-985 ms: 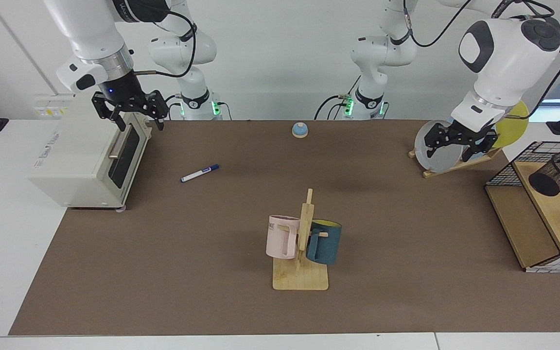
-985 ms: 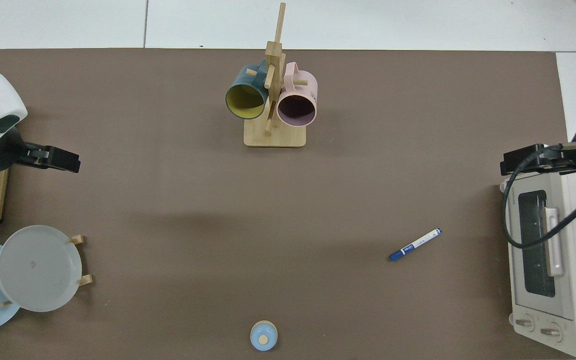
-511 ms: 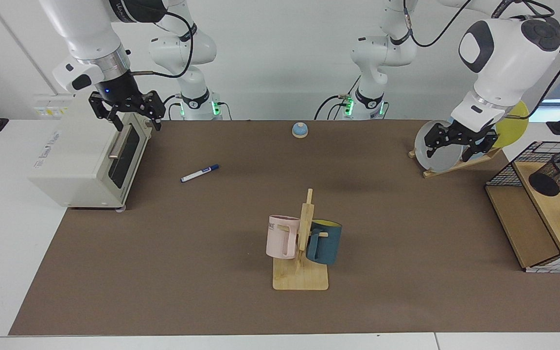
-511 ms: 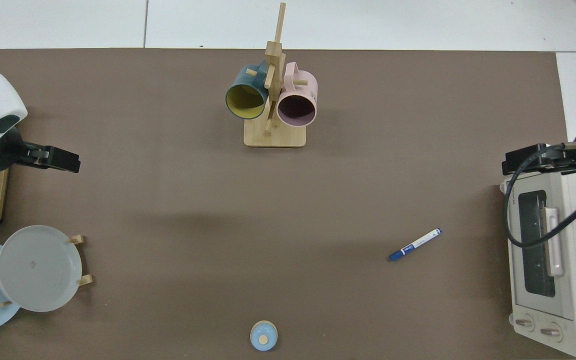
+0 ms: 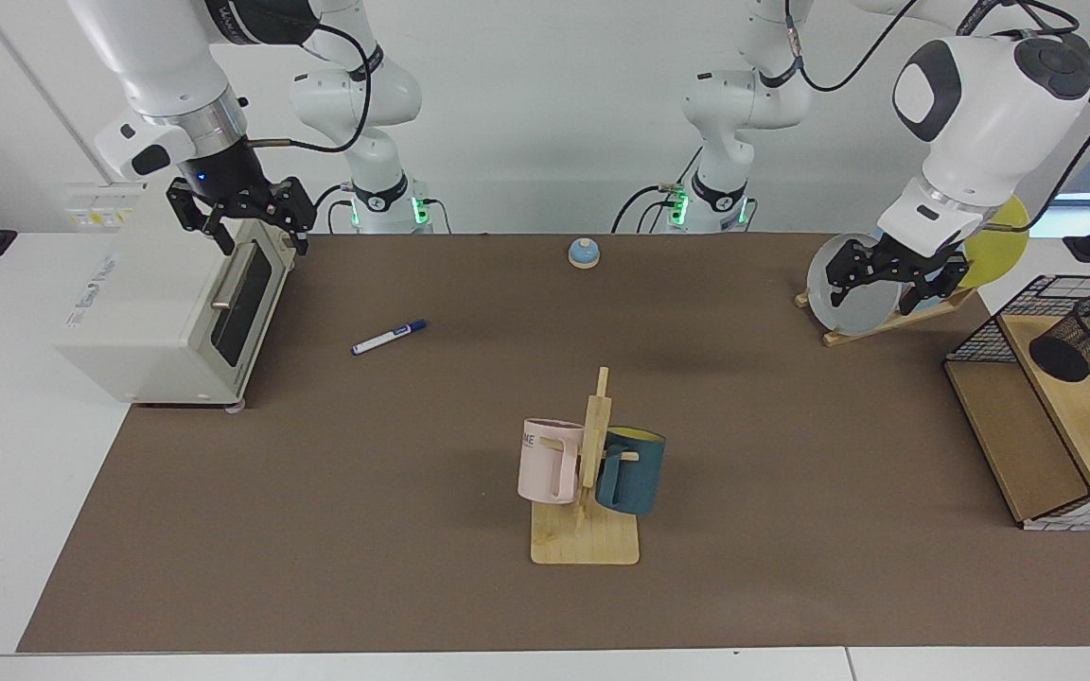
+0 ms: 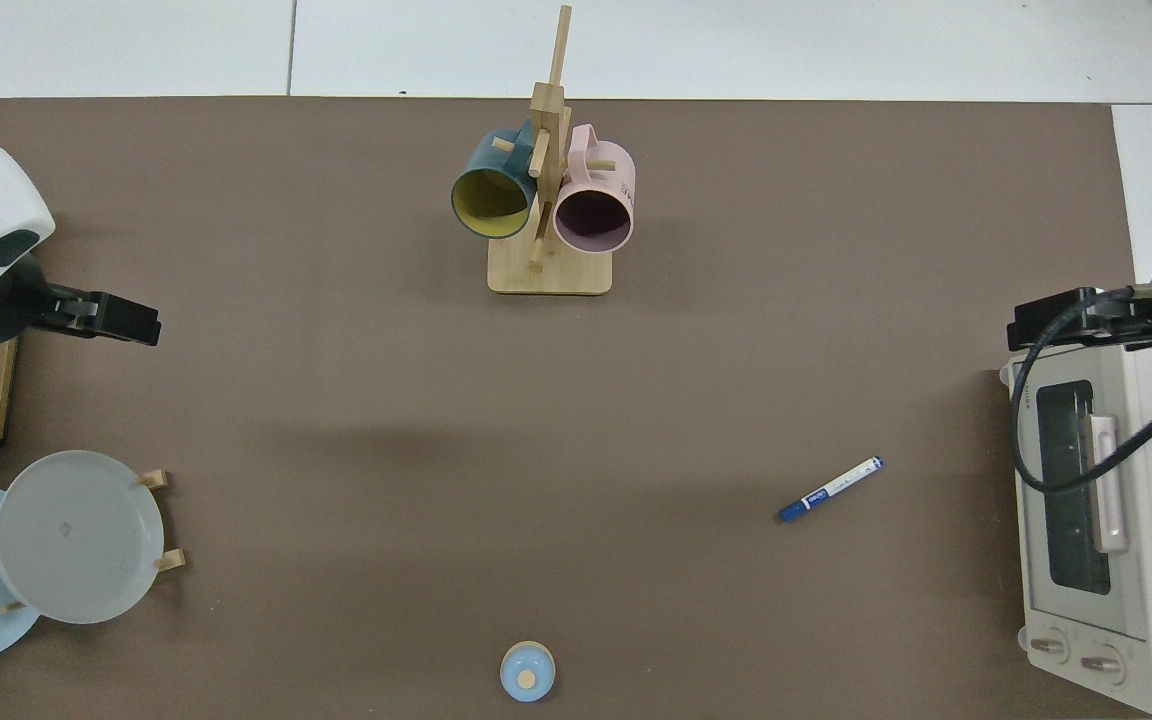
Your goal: Put markers into pen holder
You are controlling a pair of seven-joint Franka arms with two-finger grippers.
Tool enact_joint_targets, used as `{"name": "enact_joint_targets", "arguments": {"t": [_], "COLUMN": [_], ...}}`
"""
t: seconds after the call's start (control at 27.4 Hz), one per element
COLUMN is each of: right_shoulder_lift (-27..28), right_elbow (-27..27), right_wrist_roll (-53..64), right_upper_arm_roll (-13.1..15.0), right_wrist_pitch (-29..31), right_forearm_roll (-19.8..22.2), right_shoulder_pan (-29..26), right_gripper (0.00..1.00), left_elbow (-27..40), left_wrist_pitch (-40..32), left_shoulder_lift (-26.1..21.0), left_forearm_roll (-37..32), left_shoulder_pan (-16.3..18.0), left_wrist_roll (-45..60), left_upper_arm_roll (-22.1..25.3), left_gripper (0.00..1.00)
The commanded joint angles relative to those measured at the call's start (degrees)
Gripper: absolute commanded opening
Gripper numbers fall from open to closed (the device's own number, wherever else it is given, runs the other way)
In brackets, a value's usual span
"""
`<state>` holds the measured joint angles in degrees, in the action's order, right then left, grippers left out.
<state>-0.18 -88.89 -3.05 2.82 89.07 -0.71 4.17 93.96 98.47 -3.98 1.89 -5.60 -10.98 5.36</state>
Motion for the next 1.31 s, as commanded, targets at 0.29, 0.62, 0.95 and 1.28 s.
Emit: {"name": "enact_joint_targets", "arguments": {"t": [0.29, 0.62, 0.95, 1.28], "right_shoulder_lift": [-4.3, -5.53, -5.8, -4.13], "right_elbow": [-17.88, -27.65, -38.9, -42.06], "right_wrist_roll": [-27.86, -45.45, -58.99, -64.18], "right_upper_arm_roll": [-1.06, -1.06, -1.06, -1.06], "right_wrist_pitch": [11.92, 12.27, 18.23, 30.36], "right_forearm_roll": [-0.26, -0.35, -0.44, -0.44], "right_shoulder_pan": [3.03, 4.97, 3.13, 1.89], "right_gripper": [1.0, 1.0, 1.0, 0.99], "left_elbow": [0.79, 0.79, 0.7, 0.79], "left_wrist_pitch": [-0.12, -0.12, -1.61, -1.44], "left_shoulder_lift": [0.82, 0.9, 0.99, 2.48], "left_forearm_roll": [-0.4, -0.4, -0.4, -0.84], "left_shoulder_pan": [0.15, 0.15, 0.07, -0.55], "left_wrist_roll": [0.08, 0.08, 0.16, -0.1], "left_upper_arm_roll": [-0.09, -0.09, -0.35, -0.62], "left_gripper": [1.0, 1.0, 1.0, 1.0]}}
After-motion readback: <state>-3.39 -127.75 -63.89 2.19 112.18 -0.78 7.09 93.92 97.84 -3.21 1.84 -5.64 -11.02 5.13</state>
